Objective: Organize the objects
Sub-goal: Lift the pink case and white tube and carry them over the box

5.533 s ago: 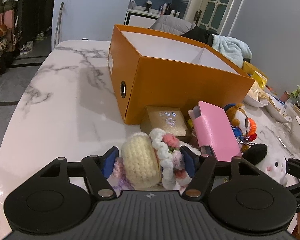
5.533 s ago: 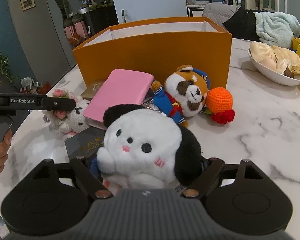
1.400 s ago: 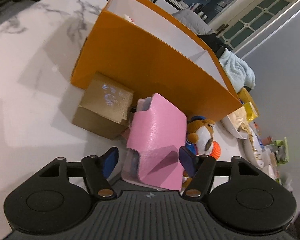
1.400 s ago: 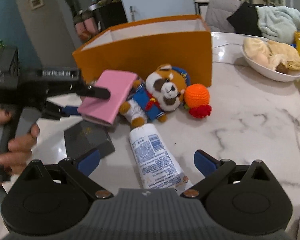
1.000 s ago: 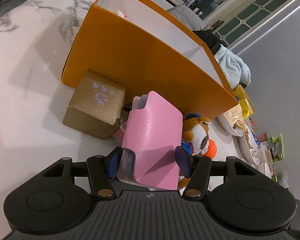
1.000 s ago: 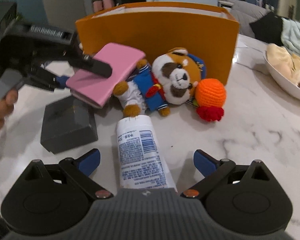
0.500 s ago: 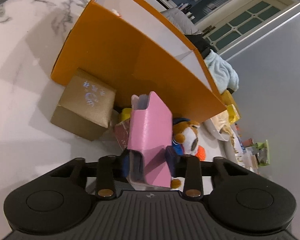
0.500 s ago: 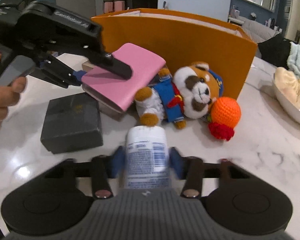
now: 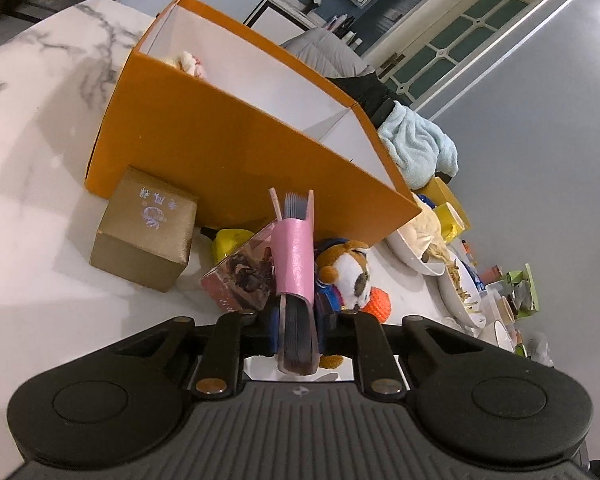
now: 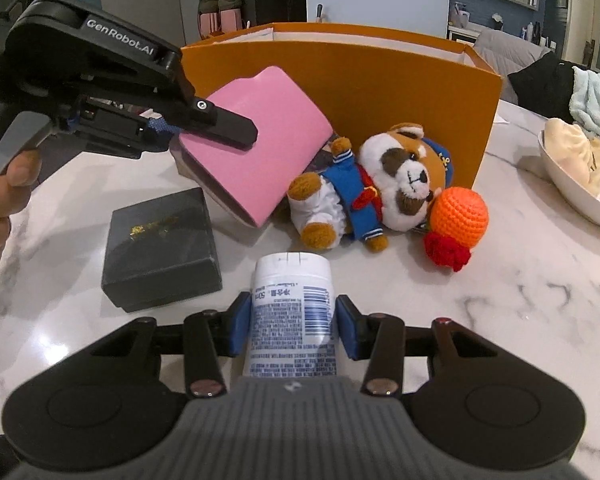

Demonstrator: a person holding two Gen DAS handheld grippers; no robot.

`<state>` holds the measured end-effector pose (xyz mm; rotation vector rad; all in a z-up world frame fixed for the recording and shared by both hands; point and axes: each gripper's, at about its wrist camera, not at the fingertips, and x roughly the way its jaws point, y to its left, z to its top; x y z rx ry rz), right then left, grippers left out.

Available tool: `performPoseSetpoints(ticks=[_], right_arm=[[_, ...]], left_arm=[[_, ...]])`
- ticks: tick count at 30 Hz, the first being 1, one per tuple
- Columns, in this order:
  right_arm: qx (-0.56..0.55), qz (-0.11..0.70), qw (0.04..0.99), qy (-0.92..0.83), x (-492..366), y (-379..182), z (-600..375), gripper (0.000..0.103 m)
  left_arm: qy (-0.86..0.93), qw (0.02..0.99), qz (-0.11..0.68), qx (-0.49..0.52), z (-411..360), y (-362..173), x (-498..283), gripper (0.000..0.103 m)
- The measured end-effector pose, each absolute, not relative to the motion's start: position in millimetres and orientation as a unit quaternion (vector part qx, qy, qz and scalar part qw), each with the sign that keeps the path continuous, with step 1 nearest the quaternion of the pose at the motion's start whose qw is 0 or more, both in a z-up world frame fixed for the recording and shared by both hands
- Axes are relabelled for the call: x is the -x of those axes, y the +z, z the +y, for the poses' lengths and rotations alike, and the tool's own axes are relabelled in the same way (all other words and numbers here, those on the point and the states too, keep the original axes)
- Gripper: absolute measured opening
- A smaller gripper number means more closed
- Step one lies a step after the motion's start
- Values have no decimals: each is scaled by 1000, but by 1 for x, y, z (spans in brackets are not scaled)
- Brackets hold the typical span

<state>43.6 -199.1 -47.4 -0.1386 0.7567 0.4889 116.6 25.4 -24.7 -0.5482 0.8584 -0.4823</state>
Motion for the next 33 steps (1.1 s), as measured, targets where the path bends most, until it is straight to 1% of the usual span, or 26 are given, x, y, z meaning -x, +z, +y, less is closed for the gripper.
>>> performPoseSetpoints(ticks=[9, 24, 33], right_arm=[[40, 361, 901, 236, -37, -37, -205, 47], [19, 355, 905, 235, -22, -17, -216, 47], [20, 353, 903, 242, -18, -13, -211, 47]], left_arm=[[-228, 852, 394, 259, 24, -9, -112, 20], [-229, 876, 361, 222, 26, 25, -88, 20], [-217, 889, 353, 197, 23, 35, -78, 20]])
